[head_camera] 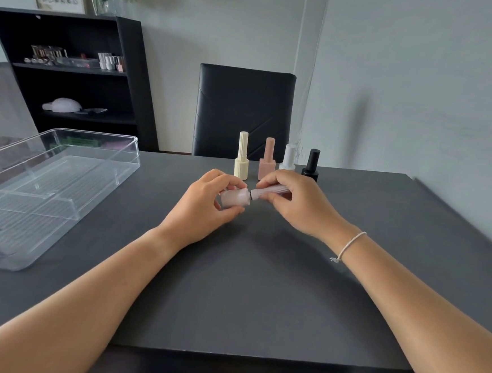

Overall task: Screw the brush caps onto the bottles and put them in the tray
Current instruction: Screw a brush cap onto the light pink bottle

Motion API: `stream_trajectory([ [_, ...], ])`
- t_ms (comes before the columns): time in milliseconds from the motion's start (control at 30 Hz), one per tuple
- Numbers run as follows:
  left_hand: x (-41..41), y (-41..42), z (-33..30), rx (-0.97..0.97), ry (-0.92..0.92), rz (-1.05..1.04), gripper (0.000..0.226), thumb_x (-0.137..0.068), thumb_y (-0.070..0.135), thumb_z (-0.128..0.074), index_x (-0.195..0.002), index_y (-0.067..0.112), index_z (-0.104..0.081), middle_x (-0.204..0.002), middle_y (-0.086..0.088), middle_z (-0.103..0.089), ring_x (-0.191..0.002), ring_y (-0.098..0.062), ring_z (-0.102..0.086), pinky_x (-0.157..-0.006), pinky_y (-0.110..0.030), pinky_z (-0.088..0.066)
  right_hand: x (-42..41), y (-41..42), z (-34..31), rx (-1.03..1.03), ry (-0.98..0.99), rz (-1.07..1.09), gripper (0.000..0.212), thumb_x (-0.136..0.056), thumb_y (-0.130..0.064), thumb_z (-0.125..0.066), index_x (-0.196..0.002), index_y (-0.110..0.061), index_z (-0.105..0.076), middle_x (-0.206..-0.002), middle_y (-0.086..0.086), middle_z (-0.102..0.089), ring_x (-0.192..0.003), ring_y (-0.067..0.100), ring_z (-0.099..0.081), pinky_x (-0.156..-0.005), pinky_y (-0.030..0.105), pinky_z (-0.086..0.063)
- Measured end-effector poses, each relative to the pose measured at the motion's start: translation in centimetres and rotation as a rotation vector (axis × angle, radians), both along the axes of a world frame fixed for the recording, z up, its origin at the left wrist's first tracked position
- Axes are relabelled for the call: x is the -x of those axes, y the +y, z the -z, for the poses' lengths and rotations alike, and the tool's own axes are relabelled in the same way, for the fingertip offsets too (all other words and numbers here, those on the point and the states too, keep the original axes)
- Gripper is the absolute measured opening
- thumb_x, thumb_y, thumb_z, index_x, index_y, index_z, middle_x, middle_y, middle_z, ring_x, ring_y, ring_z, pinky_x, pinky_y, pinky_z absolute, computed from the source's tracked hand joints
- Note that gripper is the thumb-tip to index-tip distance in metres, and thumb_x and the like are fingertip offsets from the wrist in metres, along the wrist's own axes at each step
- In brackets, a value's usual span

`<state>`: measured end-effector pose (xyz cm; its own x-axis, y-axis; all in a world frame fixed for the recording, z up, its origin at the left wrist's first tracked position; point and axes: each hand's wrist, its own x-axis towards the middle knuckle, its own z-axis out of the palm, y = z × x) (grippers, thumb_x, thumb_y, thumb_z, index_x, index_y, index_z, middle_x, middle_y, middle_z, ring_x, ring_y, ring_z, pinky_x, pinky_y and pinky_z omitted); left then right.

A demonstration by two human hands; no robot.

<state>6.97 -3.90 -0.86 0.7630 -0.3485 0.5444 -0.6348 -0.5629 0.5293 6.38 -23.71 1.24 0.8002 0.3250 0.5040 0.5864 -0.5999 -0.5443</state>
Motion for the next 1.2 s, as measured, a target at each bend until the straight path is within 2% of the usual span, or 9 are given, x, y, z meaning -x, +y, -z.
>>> stream_trajectory([
  [200,0.21,-0.2,-0.03,0.009,-0.014,0.021,0.032,-0.077,0.018,-0.072,-0.103,0.03,-0.059,-0.099,0.01,-0.052,-0.091,-0.004,-0.051,-0.069,-0.008,-0.044,-0.13,-0.03,0.44,-0.004,0.036,-0.013,0.015,-0.095,-0.023,-0.046,-0.09,-0.017,-0.059,-0.077,-0.001,-0.065,-0.069,0.013,-0.062,-0.064,0.025,-0.047],
  [300,0.27,-0.22,-0.05,0.003,-0.024,0.025,0.031,-0.077,0.018,-0.071,-0.103,0.028,-0.059,-0.1,0.006,-0.054,-0.092,-0.005,-0.051,-0.07,-0.009,-0.044,-0.16,-0.06,0.61,0.006,0.06,-0.057,0.002,-0.091,-0.023,-0.053,-0.09,-0.021,-0.053,-0.07,-0.016,-0.054,-0.062,-0.002,-0.052,-0.059,0.01,-0.04],
  [433,0.25,-0.2,-0.11,0.007,-0.015,0.026,0.031,-0.077,0.017,-0.071,-0.103,0.028,-0.06,-0.1,0.006,-0.053,-0.094,-0.001,-0.049,-0.069,-0.007,-0.043,-0.27,-0.4,0.52,0.003,0.106,-0.058,0.016,-0.086,-0.013,-0.059,-0.087,-0.024,-0.048,-0.068,-0.01,-0.05,-0.058,0.005,-0.044,-0.056,0.014,-0.037],
  [567,0.27,-0.21,-0.05,-0.005,-0.011,0.026,0.031,-0.077,0.017,-0.071,-0.103,0.029,-0.059,-0.1,0.007,-0.053,-0.092,-0.004,-0.05,-0.068,-0.007,-0.043,-0.39,-0.53,0.48,-0.019,0.103,-0.021,0.005,-0.088,-0.023,-0.059,-0.084,-0.022,-0.055,-0.071,-0.006,-0.057,-0.058,0.004,-0.048,-0.056,0.015,-0.038],
  [767,0.42,-0.36,-0.14,0.003,-0.012,0.032,0.032,-0.077,0.017,-0.071,-0.103,0.03,-0.058,-0.1,0.006,-0.053,-0.092,-0.007,-0.052,-0.068,-0.007,-0.042,-0.29,-0.53,0.54,0.018,0.121,0.053,0.041,-0.092,-0.046,-0.04,-0.061,-0.021,-0.048,-0.055,0.005,-0.048,-0.049,0.014,-0.04,-0.054,0.031,-0.035],
  [833,0.45,-0.39,-0.15,0.002,-0.012,0.03,0.032,-0.077,0.016,-0.071,-0.103,0.029,-0.058,-0.1,0.006,-0.054,-0.091,-0.007,-0.052,-0.068,-0.007,-0.042,-0.19,-0.52,0.53,0.016,0.131,0.045,0.04,-0.092,-0.047,-0.04,-0.069,-0.016,-0.052,-0.056,-0.003,-0.047,-0.049,0.008,-0.04,-0.056,0.028,-0.036],
  [933,0.5,-0.35,-0.18,0.013,-0.013,0.024,0.031,-0.077,0.017,-0.071,-0.101,0.031,-0.058,-0.1,0.007,-0.054,-0.092,-0.004,-0.051,-0.069,-0.006,-0.042,-0.16,-0.56,0.48,0.013,0.137,-0.016,0.009,-0.09,-0.03,-0.053,-0.088,-0.021,-0.049,-0.067,-0.009,-0.052,-0.056,0.002,-0.045,-0.056,0.016,-0.036],
  [1033,0.45,-0.33,-0.19,0.018,-0.013,0.029,0.032,-0.077,0.017,-0.071,-0.1,0.033,-0.057,-0.1,0.006,-0.054,-0.093,-0.003,-0.05,-0.068,-0.005,-0.041,-0.17,-0.65,0.54,-0.002,0.143,-0.032,0.01,-0.088,-0.017,-0.055,-0.086,-0.021,-0.046,-0.069,-0.005,-0.052,-0.056,0.005,-0.043,-0.055,0.018,-0.036],
  [1200,0.4,-0.29,-0.05,0.027,-0.026,0.03,0.031,-0.077,0.017,-0.071,-0.101,0.032,-0.058,-0.1,0.007,-0.054,-0.093,0.0,-0.049,-0.067,-0.006,-0.041,-0.26,-0.83,0.48,0.015,0.112,0.045,0.02,-0.09,-0.032,-0.053,-0.079,-0.015,-0.054,-0.056,-0.009,-0.047,-0.048,0.003,-0.041,-0.048,0.017,-0.031],
])
